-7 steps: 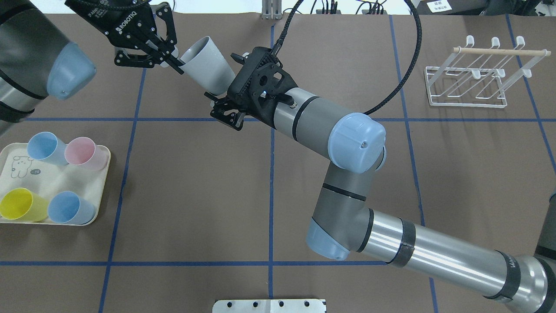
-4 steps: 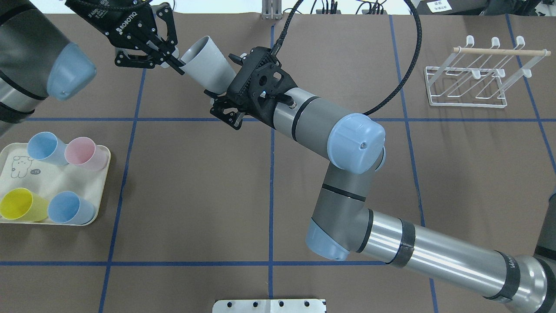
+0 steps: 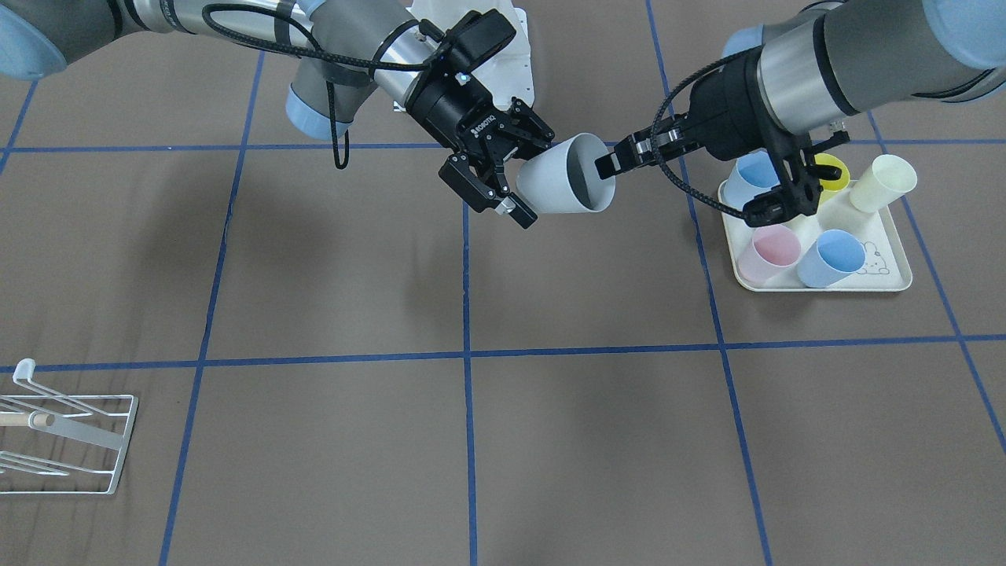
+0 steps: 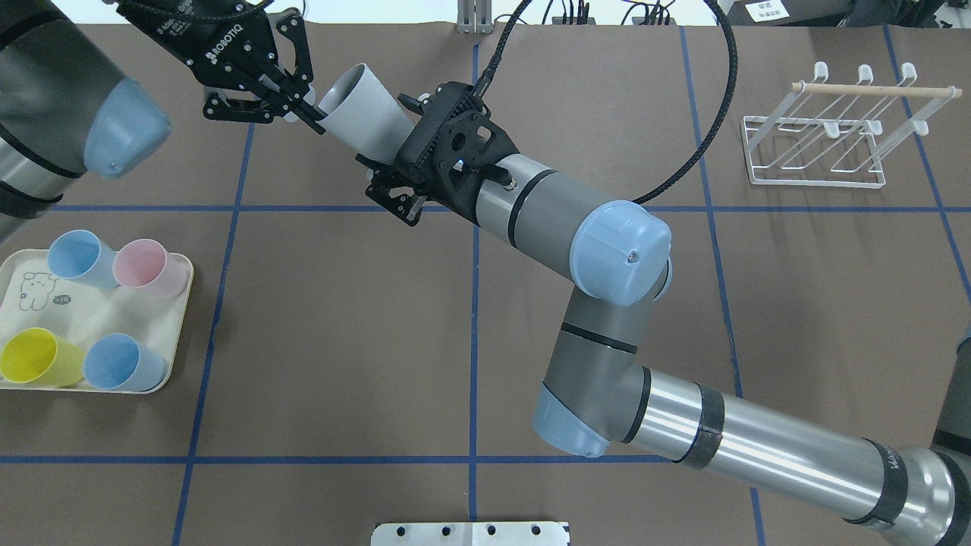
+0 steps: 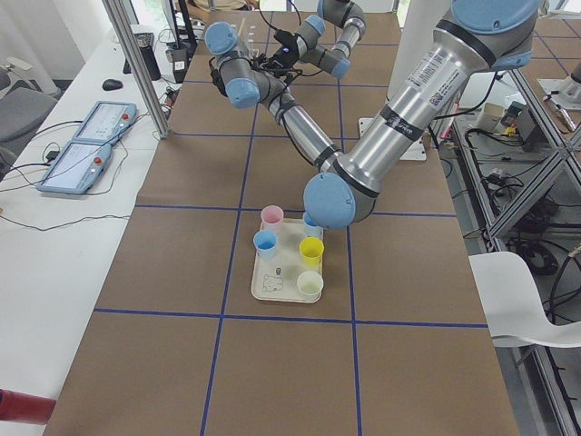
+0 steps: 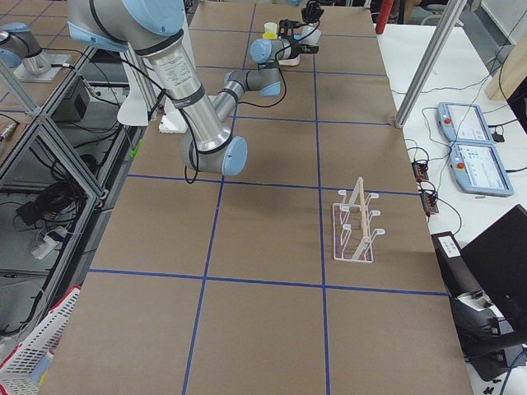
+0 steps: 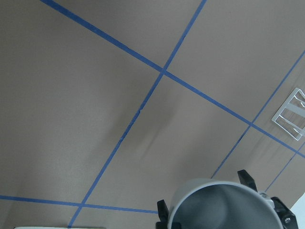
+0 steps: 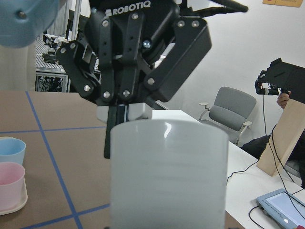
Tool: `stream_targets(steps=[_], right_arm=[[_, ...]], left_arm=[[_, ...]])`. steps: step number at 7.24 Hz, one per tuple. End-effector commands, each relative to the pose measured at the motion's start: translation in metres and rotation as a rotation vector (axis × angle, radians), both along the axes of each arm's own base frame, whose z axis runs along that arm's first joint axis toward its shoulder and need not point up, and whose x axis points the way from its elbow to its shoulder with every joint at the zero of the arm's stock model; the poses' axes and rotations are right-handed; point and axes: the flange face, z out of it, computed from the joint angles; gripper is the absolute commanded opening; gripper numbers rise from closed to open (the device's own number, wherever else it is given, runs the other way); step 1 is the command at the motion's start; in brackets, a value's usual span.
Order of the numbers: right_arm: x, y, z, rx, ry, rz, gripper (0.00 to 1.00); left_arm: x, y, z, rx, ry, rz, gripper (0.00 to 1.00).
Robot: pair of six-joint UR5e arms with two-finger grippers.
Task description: Transfer IKEA cup to right arm and place on rack
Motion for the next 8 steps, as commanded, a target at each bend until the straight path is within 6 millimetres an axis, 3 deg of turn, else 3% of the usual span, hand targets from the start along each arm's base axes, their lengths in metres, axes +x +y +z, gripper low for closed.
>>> stream_targets(steps=[1,8], right_arm=[[-0.001,0.002,0.002,0.0,0.004,0.0,0.82],[-0.007,0.012,0.001,0.003,0.001,-0.018,0.82]], left_arm=[[0.0,0.0,0.0,0.0,0.0,0.0,0.0],[0.0,0.0,0.0,0.001,-0.001,-0.001,0.0]])
